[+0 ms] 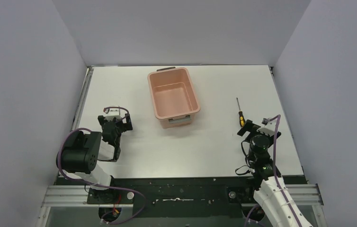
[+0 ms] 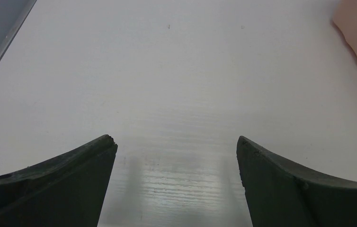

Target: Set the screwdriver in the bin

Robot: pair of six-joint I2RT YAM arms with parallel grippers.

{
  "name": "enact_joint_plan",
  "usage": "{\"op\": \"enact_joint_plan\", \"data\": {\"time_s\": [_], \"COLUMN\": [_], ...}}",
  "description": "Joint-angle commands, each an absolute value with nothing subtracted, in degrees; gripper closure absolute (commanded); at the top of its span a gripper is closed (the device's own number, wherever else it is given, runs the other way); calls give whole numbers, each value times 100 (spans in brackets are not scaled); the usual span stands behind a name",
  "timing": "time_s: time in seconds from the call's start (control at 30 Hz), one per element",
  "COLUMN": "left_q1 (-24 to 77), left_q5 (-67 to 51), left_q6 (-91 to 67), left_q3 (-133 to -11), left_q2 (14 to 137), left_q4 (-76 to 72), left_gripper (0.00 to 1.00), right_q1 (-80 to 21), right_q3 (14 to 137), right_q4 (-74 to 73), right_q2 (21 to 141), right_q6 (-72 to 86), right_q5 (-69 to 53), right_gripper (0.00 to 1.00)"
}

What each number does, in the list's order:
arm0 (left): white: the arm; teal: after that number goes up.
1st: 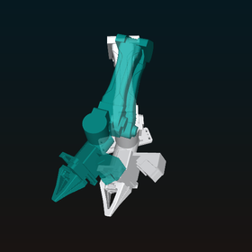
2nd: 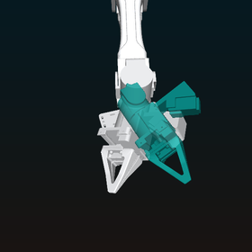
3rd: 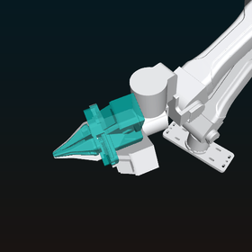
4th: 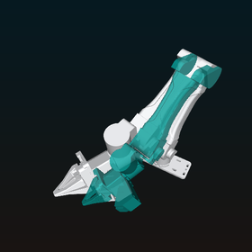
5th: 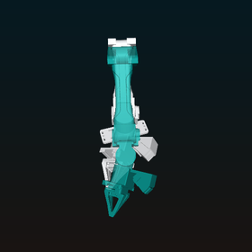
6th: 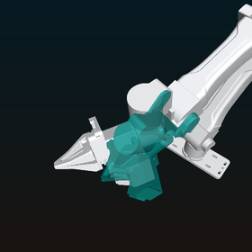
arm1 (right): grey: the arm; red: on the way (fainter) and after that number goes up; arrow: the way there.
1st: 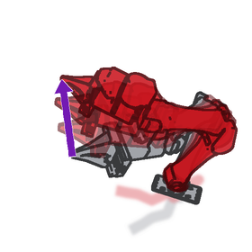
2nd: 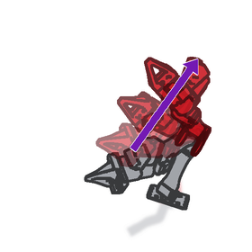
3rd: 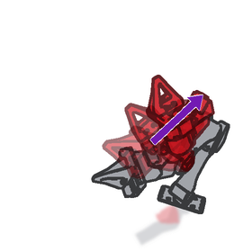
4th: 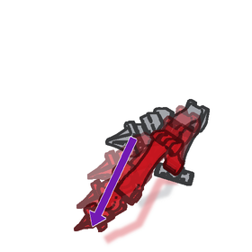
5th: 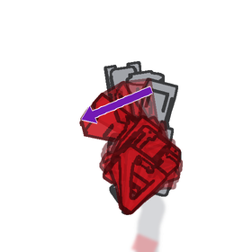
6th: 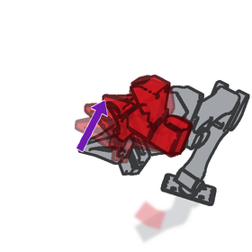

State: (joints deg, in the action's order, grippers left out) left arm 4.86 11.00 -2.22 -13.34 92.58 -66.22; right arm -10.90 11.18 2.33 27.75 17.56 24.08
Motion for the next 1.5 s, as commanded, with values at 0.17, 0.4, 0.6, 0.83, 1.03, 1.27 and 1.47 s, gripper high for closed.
{"op": "enact_joint_plan", "data": {"time_s": [0.17, 0.4, 0.6, 0.83, 1.03, 1.27, 1.47], "left_q1": [469, 473, 475, 474, 472, 470, 474], "left_q5": [1046, 1047, 1046, 1042, 1046, 1046, 1046], "left_q6": [-135, -140, -140, -136, -140, -141, -139], "left_q3": [-1447, -1442, -1442, -1442, -1441, -1442, -1441], "left_q2": [9224, 9220, 9220, 9220, 9225, 9222, 9220], "left_q4": [-6944, -6948, -6945, -6945, -6947, -6945, -6944], "left_gripper": [3, 3, 3, 3, 3, 3, 3], "right_q1": [-1072, -824, -18, 166, 162, 145, 123], "right_q3": [1742, 4111, 6525, 7292, 7058, 7418, 9656], "right_q4": [581, -834, -2844, -3343, -3029, -3486, -5520], "right_q2": [3205, 5546, 7977, 9949, 10684, 10756, 10551], "right_q6": [1492, 1130, 706, 265, 359, 225, 199], "right_q5": [2285, 2173, 171, -571, -260, 220, 448], "right_gripper": [0, 0, 0, 9, 29, 100, 100]}}
